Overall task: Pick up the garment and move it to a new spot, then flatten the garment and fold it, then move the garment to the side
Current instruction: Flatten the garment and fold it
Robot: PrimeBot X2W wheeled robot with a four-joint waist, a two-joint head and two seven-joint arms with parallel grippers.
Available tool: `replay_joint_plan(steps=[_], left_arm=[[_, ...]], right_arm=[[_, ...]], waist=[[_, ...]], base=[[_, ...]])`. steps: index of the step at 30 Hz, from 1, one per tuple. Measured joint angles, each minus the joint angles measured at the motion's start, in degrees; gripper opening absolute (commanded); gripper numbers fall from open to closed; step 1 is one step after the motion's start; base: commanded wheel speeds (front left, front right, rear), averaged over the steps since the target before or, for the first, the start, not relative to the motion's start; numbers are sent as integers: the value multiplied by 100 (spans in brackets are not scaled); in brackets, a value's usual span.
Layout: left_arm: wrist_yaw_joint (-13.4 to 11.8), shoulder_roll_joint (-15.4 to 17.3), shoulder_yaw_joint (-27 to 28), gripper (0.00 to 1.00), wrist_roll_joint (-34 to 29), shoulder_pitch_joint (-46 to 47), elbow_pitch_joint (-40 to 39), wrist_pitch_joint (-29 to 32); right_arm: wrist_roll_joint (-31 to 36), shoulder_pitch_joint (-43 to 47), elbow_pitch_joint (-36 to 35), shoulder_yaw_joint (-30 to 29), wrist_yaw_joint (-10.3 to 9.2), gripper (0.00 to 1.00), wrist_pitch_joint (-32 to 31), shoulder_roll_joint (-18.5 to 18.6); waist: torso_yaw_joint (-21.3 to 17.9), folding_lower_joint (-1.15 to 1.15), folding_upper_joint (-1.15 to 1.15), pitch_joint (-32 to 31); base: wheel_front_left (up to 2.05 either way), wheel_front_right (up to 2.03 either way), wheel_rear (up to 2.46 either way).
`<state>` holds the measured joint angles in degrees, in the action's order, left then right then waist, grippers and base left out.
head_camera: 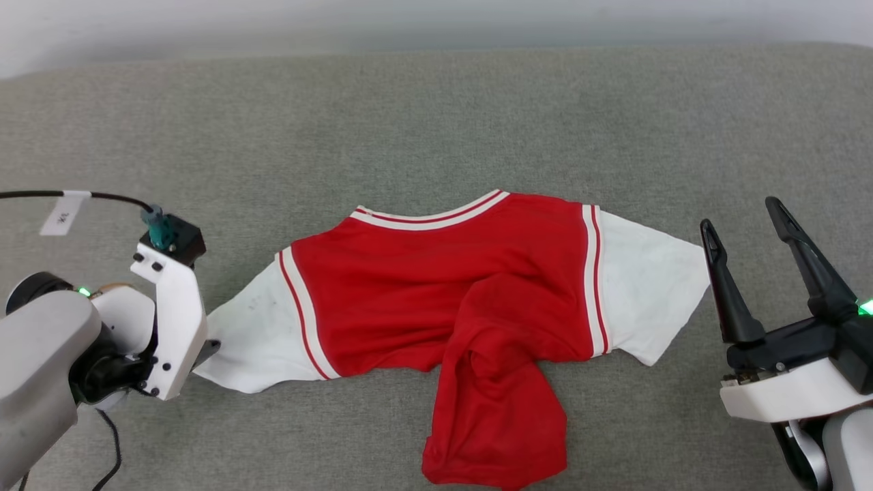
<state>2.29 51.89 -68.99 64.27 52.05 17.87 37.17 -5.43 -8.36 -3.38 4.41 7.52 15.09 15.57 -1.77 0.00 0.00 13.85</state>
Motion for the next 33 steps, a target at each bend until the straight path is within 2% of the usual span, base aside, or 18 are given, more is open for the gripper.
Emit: replay_joint_plan(steps=[8,9,10,16,22,25,28,33], left_arm=[[148,-249,-116,100,-57,-59,604,257],[178,-268,-116,20,-65,-57,656,266],[204,-297,-116,0,-85,-53,704,265],[327,-388,-56,0,-94,-17,866,-62],[386,-160,15,0,-350,153,494,-464],[385,-64,69,0,-455,242,169,-591],[333,44,99,0,-478,252,-166,-638],[172,74,92,0,-656,314,-625,-680]], right_arm=[[36,-241,31,63,1,100,-1,13],[35,-254,43,47,0,100,-1,16],[35,-265,64,11,0,100,-1,24],[48,-465,80,-204,0,100,-1,231],[-87,-888,223,-160,0,100,-200,836],[-446,-1259,332,1,0,100,-773,1287],[-929,-1720,386,438,1,100,-1572,1851],[-2130,-2402,479,1436,1,100,-3405,2804]], waist=[[-170,-1,0,322],[-183,-1,0,341],[-187,-1,0,350],[-103,0,0,214],[20,0,0,-43],[113,0,0,-125],[187,0,0,-147],[295,0,0,-61]], base=[[0,0,0],[0,0,0],[0,0,0],[0,0,0],[0,0,0],[0,0,0],[0,0,0],[0,0,0]])
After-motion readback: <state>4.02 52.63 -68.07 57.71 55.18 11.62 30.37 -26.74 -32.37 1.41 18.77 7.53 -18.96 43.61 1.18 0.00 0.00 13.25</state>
